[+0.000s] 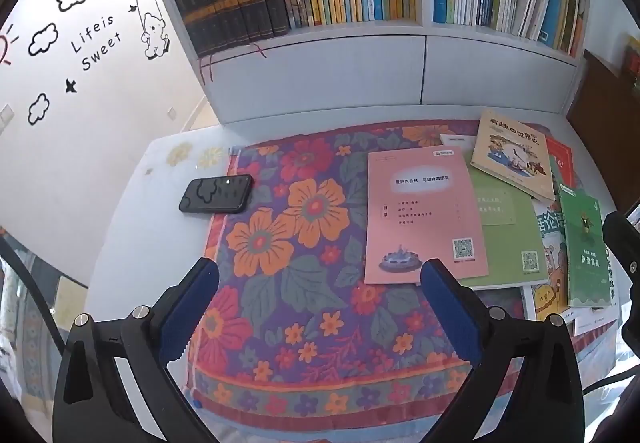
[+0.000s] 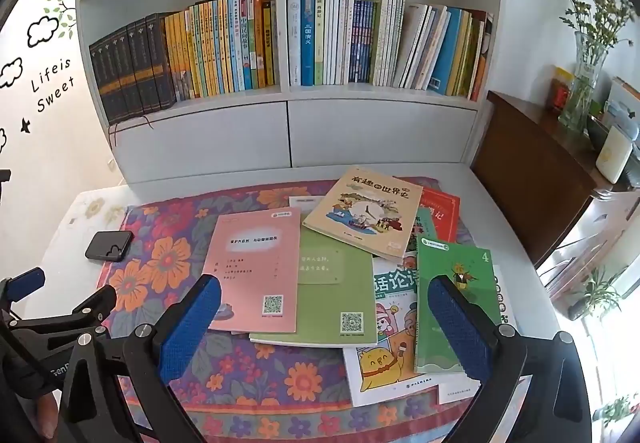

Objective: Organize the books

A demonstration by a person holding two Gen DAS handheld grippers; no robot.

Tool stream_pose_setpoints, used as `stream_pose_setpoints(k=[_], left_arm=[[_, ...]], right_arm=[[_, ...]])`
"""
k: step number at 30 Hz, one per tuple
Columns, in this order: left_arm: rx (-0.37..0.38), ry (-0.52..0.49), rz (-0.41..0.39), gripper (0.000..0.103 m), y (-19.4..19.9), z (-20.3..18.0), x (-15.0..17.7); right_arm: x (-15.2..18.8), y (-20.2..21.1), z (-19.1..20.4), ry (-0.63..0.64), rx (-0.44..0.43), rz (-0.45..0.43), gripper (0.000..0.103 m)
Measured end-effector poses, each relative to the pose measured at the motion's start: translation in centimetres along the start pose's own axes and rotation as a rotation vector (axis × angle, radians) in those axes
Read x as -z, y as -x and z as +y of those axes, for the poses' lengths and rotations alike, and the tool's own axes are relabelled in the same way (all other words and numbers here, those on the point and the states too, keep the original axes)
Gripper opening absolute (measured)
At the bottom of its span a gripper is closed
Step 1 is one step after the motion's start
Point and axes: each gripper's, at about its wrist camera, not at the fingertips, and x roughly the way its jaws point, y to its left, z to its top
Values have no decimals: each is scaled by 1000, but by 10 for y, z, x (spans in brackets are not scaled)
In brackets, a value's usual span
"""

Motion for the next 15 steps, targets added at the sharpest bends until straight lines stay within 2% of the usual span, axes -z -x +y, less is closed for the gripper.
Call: stream_pose_setpoints(k=[6,11,15], left_arm=[[39,3,2,101,-4,-1,4],[178,19,61,100,-17,2,11],[203,42,99,99,-28,2,13]], right_arm=[[3,-3,0,-19,-1,22,103],[3,-4,0,-23,5,27,103],[5,-6,0,-28,13,29,103]])
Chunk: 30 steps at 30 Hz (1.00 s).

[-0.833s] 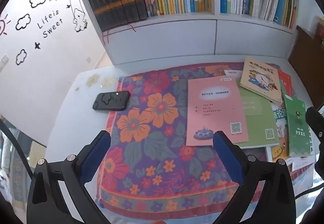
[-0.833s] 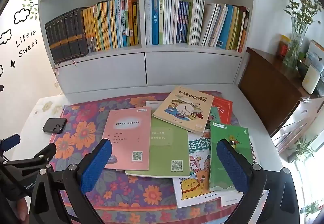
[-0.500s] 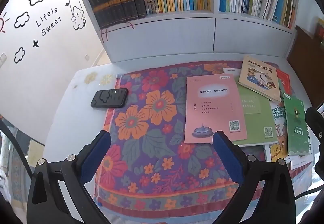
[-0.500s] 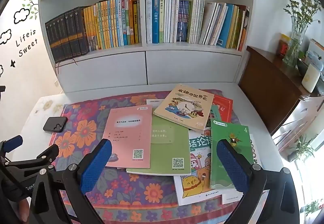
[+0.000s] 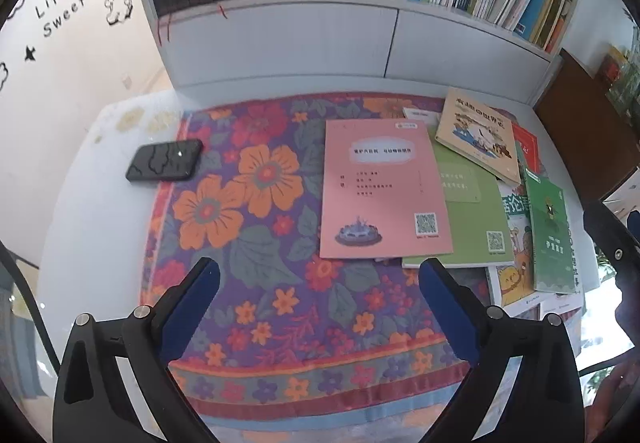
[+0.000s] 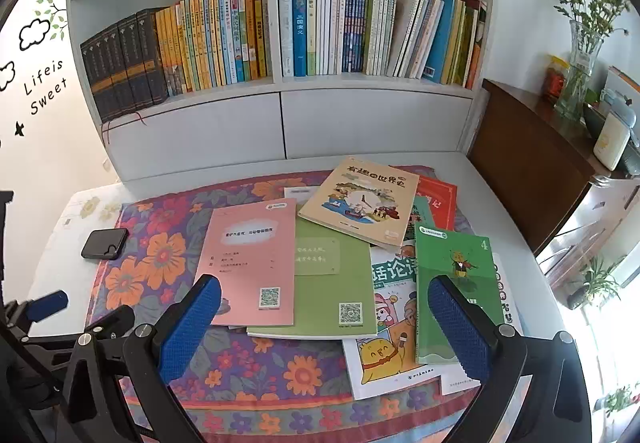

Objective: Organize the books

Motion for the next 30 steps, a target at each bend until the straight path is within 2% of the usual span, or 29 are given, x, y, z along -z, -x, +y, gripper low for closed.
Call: stream_pose_setpoints(k=[5,7,11,14,15,16,18,19,22,25,29,30], left_arm=[[-11,13,0,99,-4,2,0],[11,2,6,98,-6,0,-1],[3,-24,2,99,-13,-10,-3],[68,8,57,99,-29,-14,-5],[76,-10,82,99,-36,-17,-6],[54,-38,92,99,-42,-23,-7],[-45,-82,86,99,-50,-34,-7],[-59,-100,76,99,-54,-41,-12],[-11,-121,64,99,-63,-60,-35],[29,-185,38,99,-76,-85,-67],[148,-227,44,99,-109,-119,-115],[154,-236,51,99,-118,-125,-124]], right_arm=[[2,-4,-2,-11,11,10,103],[3,-7,-4,-15,18,18,103],[5,-12,-8,-11,38,30,103],[8,-17,-22,0,81,28,103],[9,-22,-32,-11,96,39,103],[10,-27,-42,-28,104,55,103],[11,-38,-65,-72,96,87,103],[9,-43,-74,-86,93,98,103],[1,-61,-98,-104,103,117,103],[-13,-82,-113,-102,94,126,103],[-35,-126,-132,-148,28,161,103],[-40,-141,-137,-167,10,171,103]])
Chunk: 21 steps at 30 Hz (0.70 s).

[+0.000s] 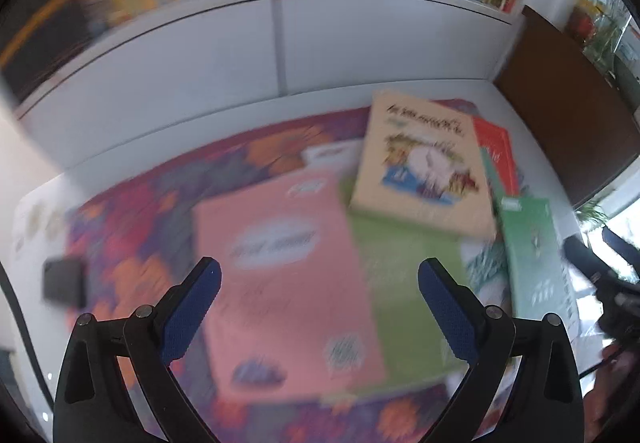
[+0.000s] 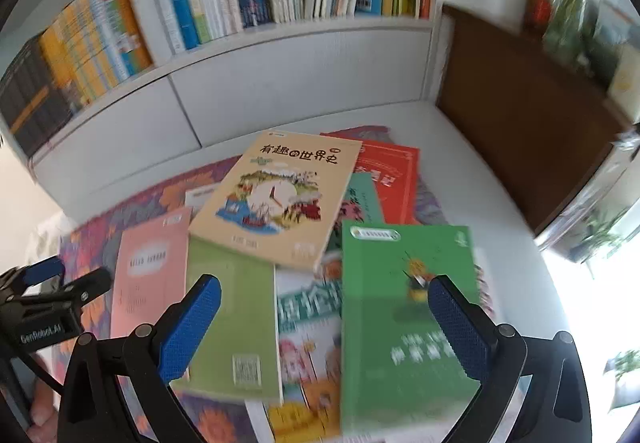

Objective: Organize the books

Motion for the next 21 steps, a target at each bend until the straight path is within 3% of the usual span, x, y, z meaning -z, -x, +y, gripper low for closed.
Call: stream_pose_setpoints(k=[5,9,11,18,20,21], left_arm=[[61,-42,29,99,-52,-13,-43],[62,-91,46,97,-87,-26,-58],[83,-103,63,91,-104,-29,-63],[167,-98,145,68,-141,-33,-72],[196,-89,152,67,-144,-32,-72],[215,-84,153,64,-145,-32,-72]], right_arm=[[-25,-60,-12,-52,-46,73,103],[-40,-101,-17,-71,-58,116,97],[-46,-117,-20,-78,-49,130,86],[-58,-157,-20,-75,-68,196,69],[-58,-168,-20,-74,-68,226,58],[-58,-171,-21,-83,-74,232,58]])
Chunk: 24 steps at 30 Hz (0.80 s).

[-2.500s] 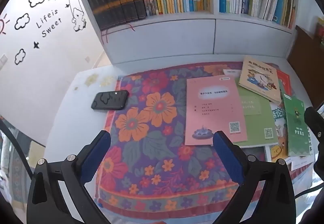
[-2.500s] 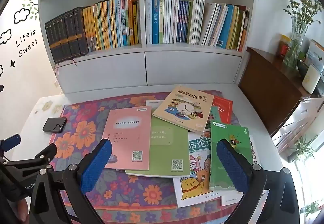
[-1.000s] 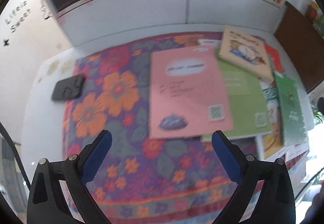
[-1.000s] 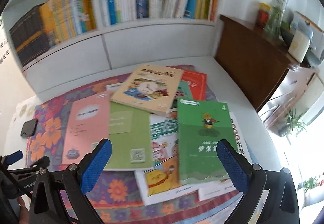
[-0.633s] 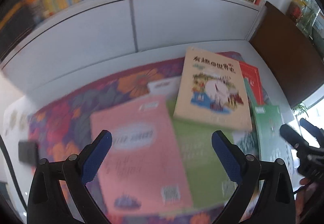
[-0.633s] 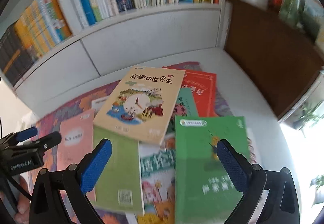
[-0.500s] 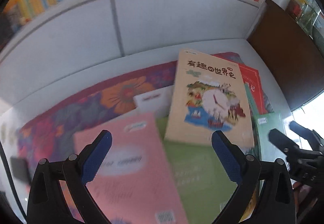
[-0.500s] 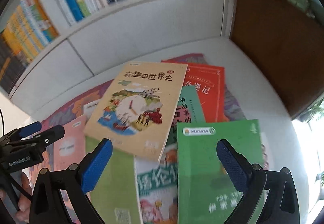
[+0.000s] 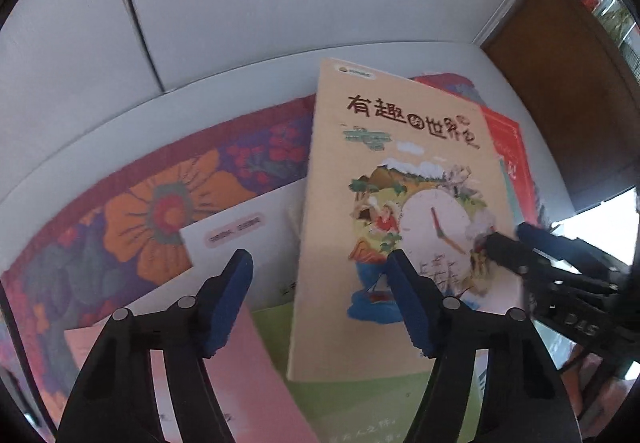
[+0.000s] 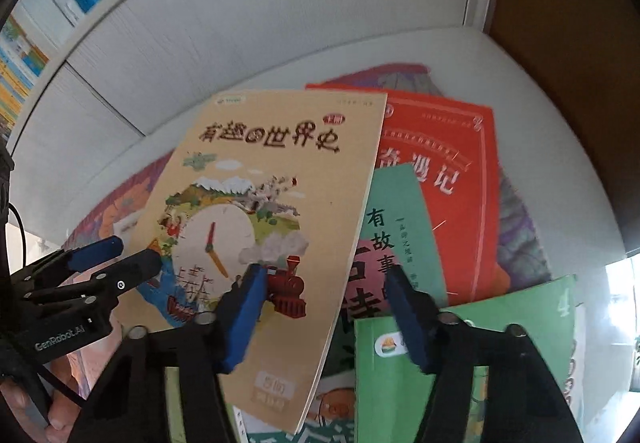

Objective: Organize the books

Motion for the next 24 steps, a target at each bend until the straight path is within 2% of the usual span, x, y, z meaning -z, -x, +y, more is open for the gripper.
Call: stream_pose_setpoints(k=[1,4,6,9,12,16,20,24], left_arm=[[16,3,3,58,-1,1,-1],[80,12,22,51,-4,-1,-3],[57,-9,13,51,-3,-7,-2],[43,-47,-2,49,4,-13,2],[64,-65,-29,49,21,-18,14],[98,-58,-55,49,44,-21,46],[125,-25,-44,49,63,-27,101],[111,19,-16,49,72,-31,152]], right_arm=[[0,-1,-2,-12,-12,-3,58],[-4,-3,-4,-32,-49,5,54],[-9,-8,-2,-32,-84,20,53],[-8,-5,-1,-16,-83,11,52],[-6,0,-4,-11,-105,10,52],[9,13,-8,17,-139,26,53],[44,36,-5,58,-148,50,53],[87,49,3,107,-156,82,52]])
